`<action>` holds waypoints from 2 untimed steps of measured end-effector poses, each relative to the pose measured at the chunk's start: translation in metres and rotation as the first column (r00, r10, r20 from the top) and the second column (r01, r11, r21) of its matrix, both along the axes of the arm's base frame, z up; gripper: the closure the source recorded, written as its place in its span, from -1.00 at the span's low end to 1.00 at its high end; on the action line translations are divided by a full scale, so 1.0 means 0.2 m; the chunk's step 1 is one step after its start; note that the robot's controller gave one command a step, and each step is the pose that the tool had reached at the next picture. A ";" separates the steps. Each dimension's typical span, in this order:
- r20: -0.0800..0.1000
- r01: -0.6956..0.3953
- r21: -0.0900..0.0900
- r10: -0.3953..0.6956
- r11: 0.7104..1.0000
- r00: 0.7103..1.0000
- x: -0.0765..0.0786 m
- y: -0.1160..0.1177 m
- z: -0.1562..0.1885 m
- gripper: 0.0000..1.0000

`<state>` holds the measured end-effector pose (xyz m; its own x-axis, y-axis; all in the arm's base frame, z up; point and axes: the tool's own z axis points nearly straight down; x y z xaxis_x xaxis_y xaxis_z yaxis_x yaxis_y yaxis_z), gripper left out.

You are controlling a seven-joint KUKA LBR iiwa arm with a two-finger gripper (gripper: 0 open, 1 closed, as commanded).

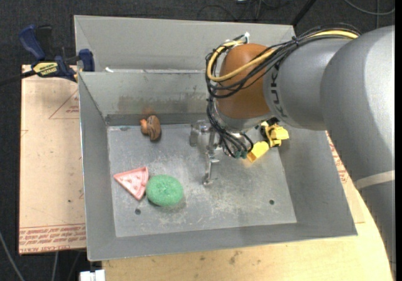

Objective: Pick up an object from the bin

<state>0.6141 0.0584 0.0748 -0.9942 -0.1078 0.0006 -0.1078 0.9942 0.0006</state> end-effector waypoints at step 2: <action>0.003 -0.198 0.004 0.198 0.980 0.980 -0.11 0.36 0.00 -1.00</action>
Offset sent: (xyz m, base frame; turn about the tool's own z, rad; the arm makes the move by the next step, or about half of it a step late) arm -0.0451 0.0653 0.0012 -0.2209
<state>0.5930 0.1306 0.0744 -0.9532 -0.3022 -0.0033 -0.3022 0.9532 0.0038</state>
